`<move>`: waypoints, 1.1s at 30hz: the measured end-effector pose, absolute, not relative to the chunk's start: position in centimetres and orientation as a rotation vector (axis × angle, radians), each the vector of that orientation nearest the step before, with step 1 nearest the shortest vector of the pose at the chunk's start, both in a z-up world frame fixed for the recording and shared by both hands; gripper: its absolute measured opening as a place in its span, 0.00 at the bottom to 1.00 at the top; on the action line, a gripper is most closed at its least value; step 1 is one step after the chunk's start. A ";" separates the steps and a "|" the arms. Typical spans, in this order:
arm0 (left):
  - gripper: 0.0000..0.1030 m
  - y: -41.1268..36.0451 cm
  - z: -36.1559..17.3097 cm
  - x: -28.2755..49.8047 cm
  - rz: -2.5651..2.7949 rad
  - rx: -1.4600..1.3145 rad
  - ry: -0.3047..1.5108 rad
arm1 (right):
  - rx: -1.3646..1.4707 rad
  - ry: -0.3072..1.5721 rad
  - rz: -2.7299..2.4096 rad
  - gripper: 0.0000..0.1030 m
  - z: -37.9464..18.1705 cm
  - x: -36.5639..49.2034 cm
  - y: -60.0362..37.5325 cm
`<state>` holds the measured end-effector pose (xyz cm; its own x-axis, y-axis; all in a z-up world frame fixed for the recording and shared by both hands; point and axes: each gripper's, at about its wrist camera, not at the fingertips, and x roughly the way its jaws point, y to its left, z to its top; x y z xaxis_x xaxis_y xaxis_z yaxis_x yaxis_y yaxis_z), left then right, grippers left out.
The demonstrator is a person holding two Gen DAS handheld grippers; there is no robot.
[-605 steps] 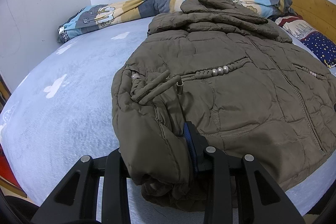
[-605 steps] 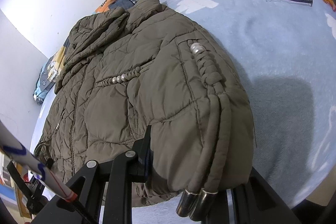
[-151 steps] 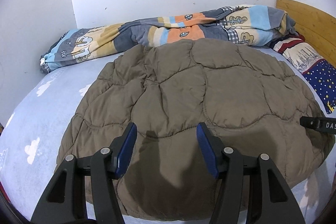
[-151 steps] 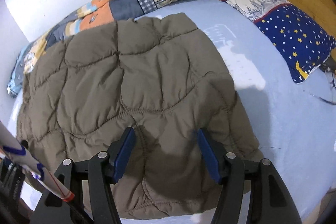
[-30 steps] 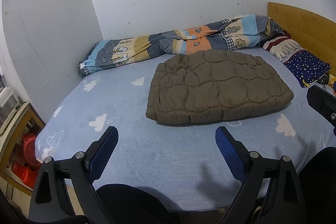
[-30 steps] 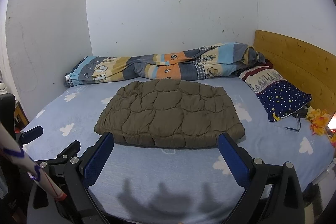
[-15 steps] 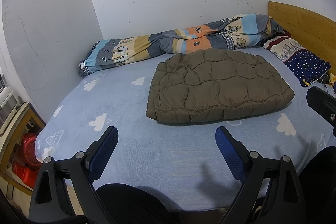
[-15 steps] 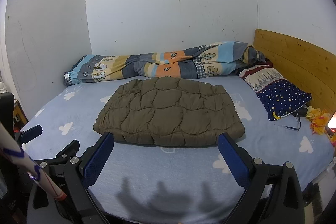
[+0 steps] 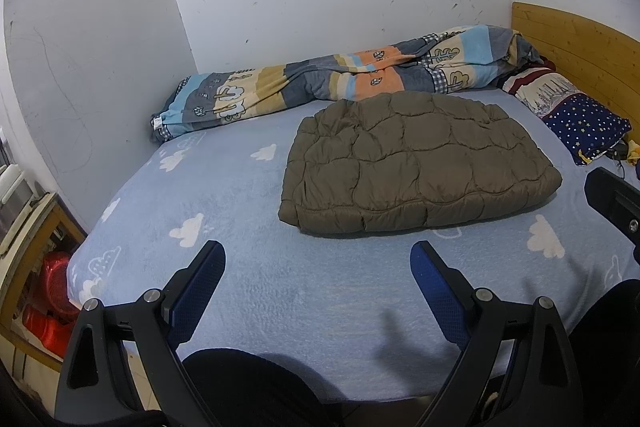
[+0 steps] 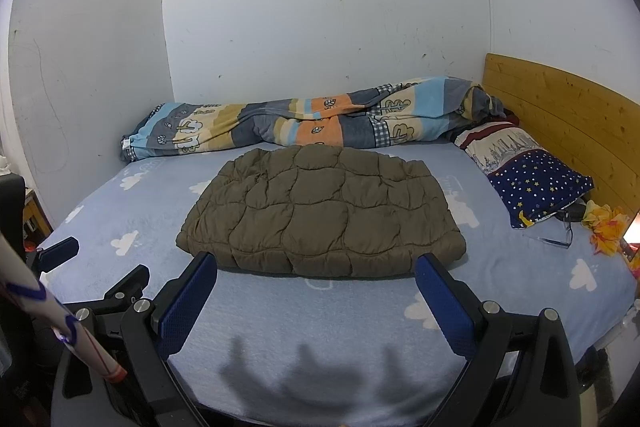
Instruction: Fold large clothes
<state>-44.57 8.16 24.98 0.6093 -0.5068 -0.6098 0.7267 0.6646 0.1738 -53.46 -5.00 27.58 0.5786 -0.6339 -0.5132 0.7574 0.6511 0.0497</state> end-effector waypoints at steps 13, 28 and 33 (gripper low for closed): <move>0.90 8.5 24.6 -44.4 -0.739 0.434 0.557 | 0.275 0.488 -0.830 0.98 27.1 -53.5 -5.1; 0.90 8.5 24.7 -44.4 -0.740 0.434 0.555 | 0.275 0.485 -0.836 0.98 27.0 -53.5 -5.0; 0.90 8.5 24.7 -44.5 -0.747 0.435 0.550 | 0.273 0.484 -0.838 0.98 26.9 -53.5 -5.0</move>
<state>-44.46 8.47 24.74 0.6062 -0.5132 -0.6076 0.7323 0.6582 0.1747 -53.52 -4.96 26.91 0.5702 -0.6428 -0.5116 0.7643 0.6434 0.0435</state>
